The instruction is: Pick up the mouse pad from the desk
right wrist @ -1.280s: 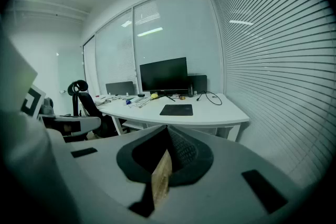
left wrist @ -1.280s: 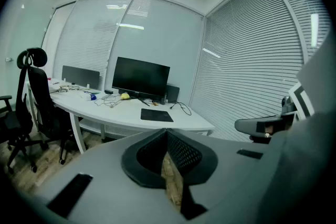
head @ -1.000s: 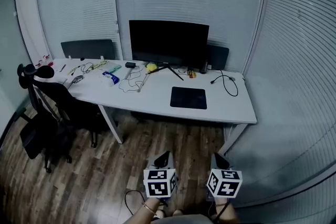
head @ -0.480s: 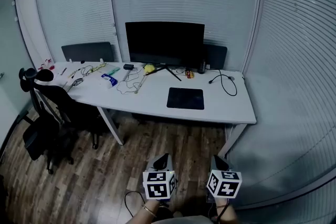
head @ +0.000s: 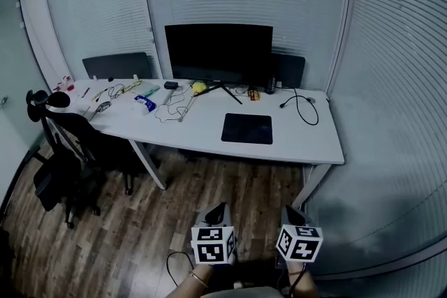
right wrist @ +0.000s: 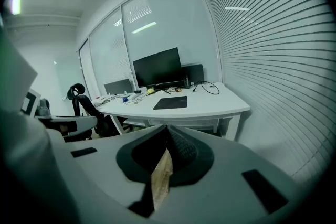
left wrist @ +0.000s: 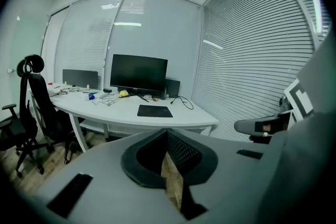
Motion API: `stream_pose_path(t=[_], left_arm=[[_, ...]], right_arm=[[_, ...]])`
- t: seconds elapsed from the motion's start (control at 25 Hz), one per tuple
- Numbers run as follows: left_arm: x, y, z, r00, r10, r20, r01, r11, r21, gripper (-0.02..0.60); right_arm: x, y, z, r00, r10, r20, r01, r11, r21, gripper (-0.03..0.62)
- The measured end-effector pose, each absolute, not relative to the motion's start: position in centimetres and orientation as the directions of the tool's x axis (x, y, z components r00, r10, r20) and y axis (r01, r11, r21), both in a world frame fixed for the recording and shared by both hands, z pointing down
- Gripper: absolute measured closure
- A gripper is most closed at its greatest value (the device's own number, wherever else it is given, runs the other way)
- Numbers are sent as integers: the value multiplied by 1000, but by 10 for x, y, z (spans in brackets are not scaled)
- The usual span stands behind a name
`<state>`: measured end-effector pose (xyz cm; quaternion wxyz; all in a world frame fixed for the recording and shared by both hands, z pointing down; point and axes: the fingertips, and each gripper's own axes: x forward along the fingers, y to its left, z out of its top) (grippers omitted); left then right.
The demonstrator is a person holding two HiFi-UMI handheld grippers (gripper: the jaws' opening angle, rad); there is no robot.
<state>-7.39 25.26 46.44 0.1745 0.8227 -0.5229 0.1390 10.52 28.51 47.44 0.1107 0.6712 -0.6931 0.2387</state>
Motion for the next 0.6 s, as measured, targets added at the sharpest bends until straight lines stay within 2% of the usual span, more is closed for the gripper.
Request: stream_pose_path(t=[0.6], left_arm=[[-57,177,467,418,-809,414,-907,-400,135,565]], right_arm=[[119,216,472,-66,-878,475,-987,-11,-158,560]])
